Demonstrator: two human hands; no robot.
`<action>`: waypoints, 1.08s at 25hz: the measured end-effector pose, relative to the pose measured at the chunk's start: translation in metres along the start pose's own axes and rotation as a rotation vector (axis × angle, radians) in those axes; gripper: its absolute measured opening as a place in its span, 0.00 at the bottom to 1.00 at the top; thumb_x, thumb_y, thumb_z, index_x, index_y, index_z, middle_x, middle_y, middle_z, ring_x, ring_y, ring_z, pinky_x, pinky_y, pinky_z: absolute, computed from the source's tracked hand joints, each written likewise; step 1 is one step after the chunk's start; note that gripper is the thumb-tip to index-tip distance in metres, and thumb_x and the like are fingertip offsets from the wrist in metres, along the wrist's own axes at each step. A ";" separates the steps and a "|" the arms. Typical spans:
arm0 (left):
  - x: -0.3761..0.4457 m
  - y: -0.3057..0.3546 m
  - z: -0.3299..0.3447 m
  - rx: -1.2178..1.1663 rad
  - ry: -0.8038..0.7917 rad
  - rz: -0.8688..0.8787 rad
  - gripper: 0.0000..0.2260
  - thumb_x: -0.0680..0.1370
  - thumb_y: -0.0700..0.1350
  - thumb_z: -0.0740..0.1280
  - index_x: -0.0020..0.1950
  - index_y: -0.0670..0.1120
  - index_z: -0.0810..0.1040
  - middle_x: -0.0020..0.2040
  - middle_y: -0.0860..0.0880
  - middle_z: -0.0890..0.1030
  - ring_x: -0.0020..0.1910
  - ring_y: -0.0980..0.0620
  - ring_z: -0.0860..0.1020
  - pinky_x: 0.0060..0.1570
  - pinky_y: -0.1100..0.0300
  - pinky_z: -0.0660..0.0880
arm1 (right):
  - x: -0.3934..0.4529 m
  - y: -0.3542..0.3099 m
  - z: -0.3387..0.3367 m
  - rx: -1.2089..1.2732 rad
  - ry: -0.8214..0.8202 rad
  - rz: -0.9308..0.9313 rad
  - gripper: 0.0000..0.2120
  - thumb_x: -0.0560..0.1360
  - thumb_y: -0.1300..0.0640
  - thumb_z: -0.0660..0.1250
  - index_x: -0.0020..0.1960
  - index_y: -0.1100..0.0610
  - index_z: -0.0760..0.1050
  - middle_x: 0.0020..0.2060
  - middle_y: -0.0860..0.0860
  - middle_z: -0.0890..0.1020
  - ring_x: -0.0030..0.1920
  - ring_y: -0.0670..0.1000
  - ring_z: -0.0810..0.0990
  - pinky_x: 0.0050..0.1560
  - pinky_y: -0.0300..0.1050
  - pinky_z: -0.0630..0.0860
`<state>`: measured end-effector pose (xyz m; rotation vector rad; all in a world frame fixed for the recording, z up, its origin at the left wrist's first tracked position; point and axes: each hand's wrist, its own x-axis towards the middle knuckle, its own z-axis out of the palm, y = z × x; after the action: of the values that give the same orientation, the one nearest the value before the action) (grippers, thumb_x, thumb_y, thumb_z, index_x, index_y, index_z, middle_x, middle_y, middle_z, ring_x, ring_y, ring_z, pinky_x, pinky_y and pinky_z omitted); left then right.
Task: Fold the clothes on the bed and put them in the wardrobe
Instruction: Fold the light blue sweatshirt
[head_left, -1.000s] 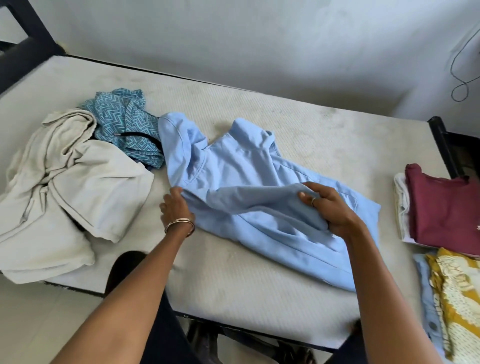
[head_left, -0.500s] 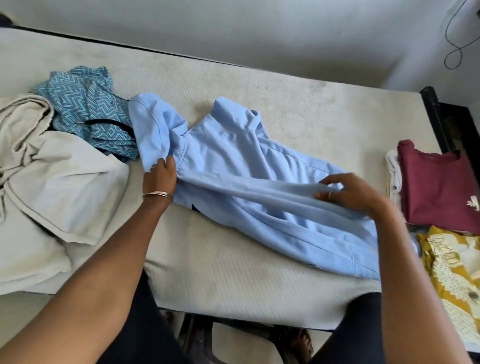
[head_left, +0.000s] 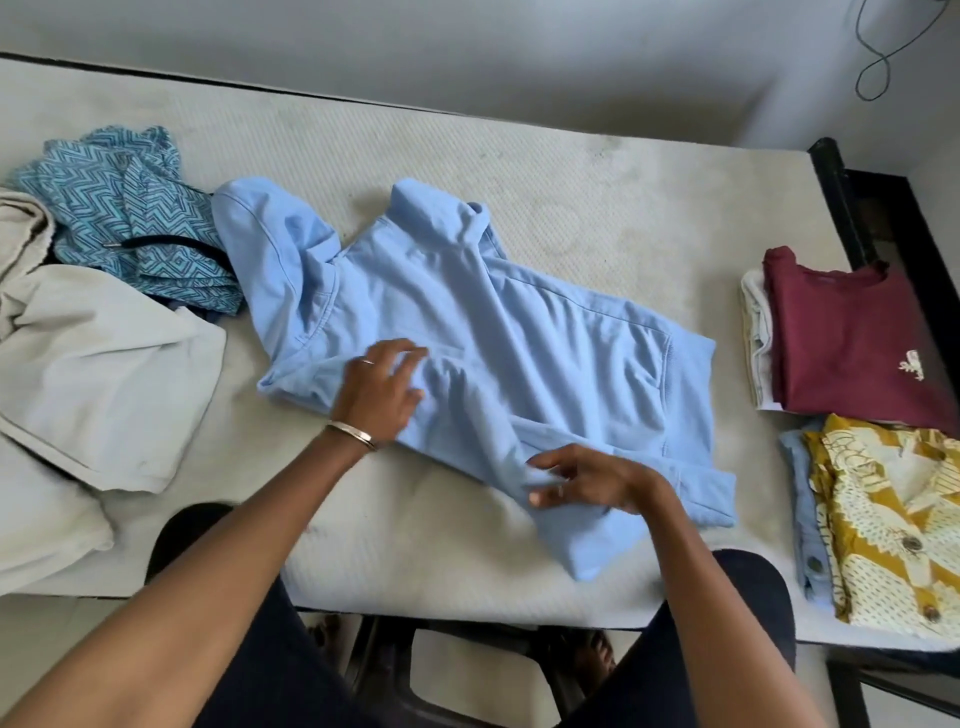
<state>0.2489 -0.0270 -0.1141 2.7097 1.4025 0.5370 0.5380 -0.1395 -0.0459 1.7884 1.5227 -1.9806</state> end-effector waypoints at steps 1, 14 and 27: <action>0.005 0.021 0.009 -0.018 -0.093 0.138 0.24 0.69 0.46 0.67 0.66 0.48 0.75 0.64 0.43 0.75 0.61 0.40 0.75 0.56 0.44 0.75 | 0.001 0.000 0.010 0.056 -0.145 0.053 0.11 0.77 0.53 0.70 0.58 0.46 0.77 0.42 0.49 0.78 0.41 0.50 0.78 0.34 0.38 0.75; 0.037 0.017 0.003 0.565 -0.614 0.183 0.15 0.70 0.46 0.70 0.56 0.51 0.78 0.57 0.47 0.74 0.62 0.43 0.70 0.70 0.37 0.50 | 0.006 0.143 -0.023 -0.689 0.805 0.185 0.05 0.72 0.55 0.73 0.46 0.51 0.77 0.52 0.46 0.72 0.60 0.54 0.66 0.52 0.50 0.53; 0.023 0.003 -0.018 0.089 -0.519 -0.007 0.21 0.68 0.31 0.66 0.59 0.46 0.75 0.49 0.43 0.74 0.51 0.40 0.75 0.47 0.51 0.67 | -0.008 0.153 -0.020 -0.648 0.864 0.193 0.02 0.74 0.62 0.67 0.46 0.58 0.78 0.53 0.51 0.73 0.59 0.58 0.68 0.51 0.53 0.62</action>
<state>0.2579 -0.0130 -0.0904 2.6265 1.3073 -0.2279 0.6499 -0.2083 -0.1277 2.4029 1.7568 -0.4684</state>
